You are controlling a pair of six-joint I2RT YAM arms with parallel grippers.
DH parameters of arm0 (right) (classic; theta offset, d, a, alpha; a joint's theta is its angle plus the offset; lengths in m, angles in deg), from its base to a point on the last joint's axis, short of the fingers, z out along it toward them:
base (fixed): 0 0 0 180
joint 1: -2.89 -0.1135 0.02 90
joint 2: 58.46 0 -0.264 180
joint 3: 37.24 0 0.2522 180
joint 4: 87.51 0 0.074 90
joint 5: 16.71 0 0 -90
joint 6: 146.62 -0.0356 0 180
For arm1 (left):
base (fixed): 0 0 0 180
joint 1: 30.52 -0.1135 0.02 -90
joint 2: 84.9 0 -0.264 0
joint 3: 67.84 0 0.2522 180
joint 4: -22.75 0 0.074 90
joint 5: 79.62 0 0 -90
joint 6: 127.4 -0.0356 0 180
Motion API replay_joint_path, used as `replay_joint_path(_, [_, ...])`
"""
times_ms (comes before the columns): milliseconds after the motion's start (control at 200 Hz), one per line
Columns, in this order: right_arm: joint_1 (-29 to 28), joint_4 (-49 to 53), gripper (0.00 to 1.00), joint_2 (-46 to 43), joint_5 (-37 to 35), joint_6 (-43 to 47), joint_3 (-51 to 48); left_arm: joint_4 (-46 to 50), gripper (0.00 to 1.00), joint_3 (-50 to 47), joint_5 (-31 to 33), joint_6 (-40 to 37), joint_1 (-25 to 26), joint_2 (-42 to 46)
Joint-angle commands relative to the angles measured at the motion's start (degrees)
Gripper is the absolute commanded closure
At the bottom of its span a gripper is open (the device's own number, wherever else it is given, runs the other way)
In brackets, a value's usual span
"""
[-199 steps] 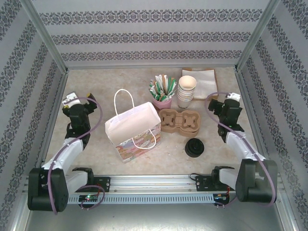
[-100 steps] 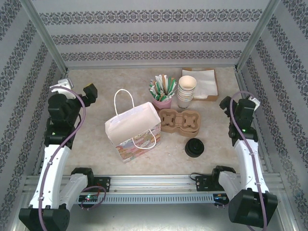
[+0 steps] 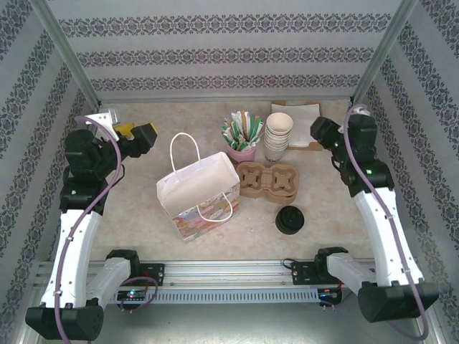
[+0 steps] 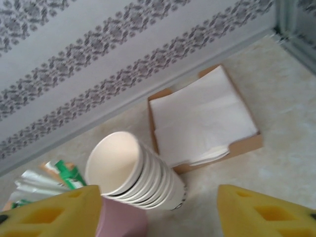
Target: Pack the takeout coffee
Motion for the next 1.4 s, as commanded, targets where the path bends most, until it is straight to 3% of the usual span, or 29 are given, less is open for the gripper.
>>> replay_joint_path(0, [-4.17,6.96,0.43,4.73,-3.49,-2.41,4.13,-0.42,0.16,1.44,-4.58,2.73,-0.29,0.15])
replay_joint_path(95, [-4.90,6.41,0.51,8.73,0.31,-6.95,6.58,2.69,0.16,2.61,-6.32,0.98,-0.24,0.11])
replay_joint_path(195, [-5.12,6.14,0.52,13.22,3.12,-9.72,9.61,8.42,0.16,5.40,-6.30,-0.75,-0.24,-0.56])
replay_joint_path(639, [-5.25,5.08,0.60,25.73,3.39,-14.46,14.63,18.34,0.25,12.38,-15.32,0.31,1.08,-5.25])
replay_joint_path(784, [-5.31,5.02,0.65,27.92,3.42,-14.48,15.67,22.37,0.27,15.70,-13.67,-3.22,3.04,-7.64])
replay_joint_path(969, [-5.27,5.88,0.73,28.92,1.26,-14.38,15.53,20.17,0.28,16.04,-12.64,-2.72,3.67,-7.29])
replay_joint_path(1169, [-5.26,5.32,0.74,29.65,1.84,-14.13,15.77,17.20,0.30,15.77,-13.06,-0.67,5.37,-7.70])
replay_joint_path(1399, [-5.28,5.07,0.79,30.58,1.60,-14.13,15.69,17.59,0.31,16.76,-11.90,-1.37,10.07,-9.32])
